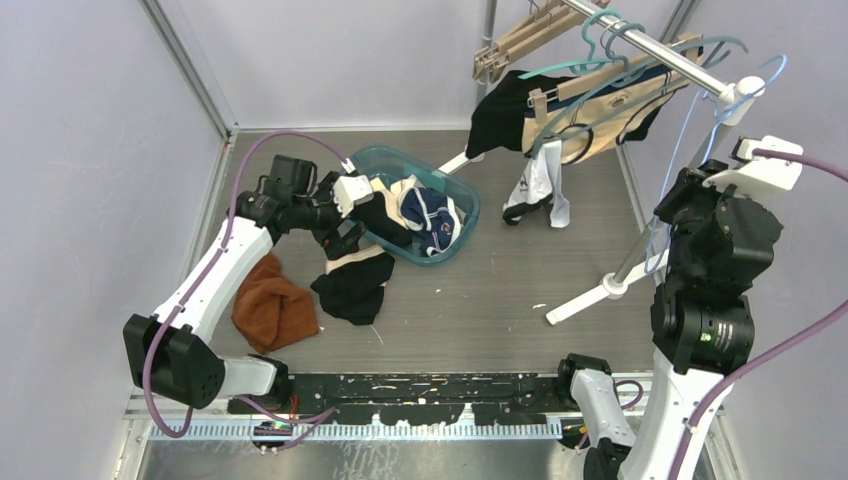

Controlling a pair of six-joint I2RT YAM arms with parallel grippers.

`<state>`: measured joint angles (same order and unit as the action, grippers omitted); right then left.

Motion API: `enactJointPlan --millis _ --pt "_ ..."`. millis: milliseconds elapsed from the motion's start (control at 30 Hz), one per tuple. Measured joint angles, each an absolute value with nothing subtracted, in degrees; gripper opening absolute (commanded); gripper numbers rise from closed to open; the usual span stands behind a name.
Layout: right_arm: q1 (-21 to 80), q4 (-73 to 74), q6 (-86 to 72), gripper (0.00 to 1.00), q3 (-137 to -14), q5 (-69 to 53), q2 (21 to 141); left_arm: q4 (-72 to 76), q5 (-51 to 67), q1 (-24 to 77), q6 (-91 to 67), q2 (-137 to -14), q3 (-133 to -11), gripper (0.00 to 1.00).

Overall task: Remove the underwear clipped to the hanger
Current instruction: Place the hanger on the clothesline.

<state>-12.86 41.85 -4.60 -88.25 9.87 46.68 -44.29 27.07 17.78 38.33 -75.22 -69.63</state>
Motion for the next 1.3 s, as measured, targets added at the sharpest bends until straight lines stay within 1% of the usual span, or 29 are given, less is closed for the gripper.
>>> enactJointPlan --millis 200,767,1100,1167,1233,1300 --pt "-12.86 41.43 -4.43 0.01 -87.55 11.0 45.25 -43.83 28.73 17.78 37.95 -75.61 -69.52 0.98" --pt "-12.86 36.16 -2.7 0.01 -87.22 11.05 55.37 -43.05 29.8 17.78 38.06 -75.5 -68.66 0.98" --pt "-12.86 35.0 -2.35 0.01 -81.76 11.05 54.04 -42.96 29.8 17.78 38.17 -75.5 -68.64 0.98" --pt "-12.86 35.09 -2.26 0.07 -80.99 11.03 52.97 -42.7 29.82 17.78 38.2 -75.5 -68.58 0.98" --pt "-12.86 35.16 -2.22 0.15 -80.23 10.72 51.55 -42.24 29.85 17.78 38.2 -75.5 -68.29 0.98" --pt "-12.86 35.29 -2.24 0.28 -79.5 10.2 50.28 -41.95 29.85 17.78 38.24 -75.5 -67.94 0.98"
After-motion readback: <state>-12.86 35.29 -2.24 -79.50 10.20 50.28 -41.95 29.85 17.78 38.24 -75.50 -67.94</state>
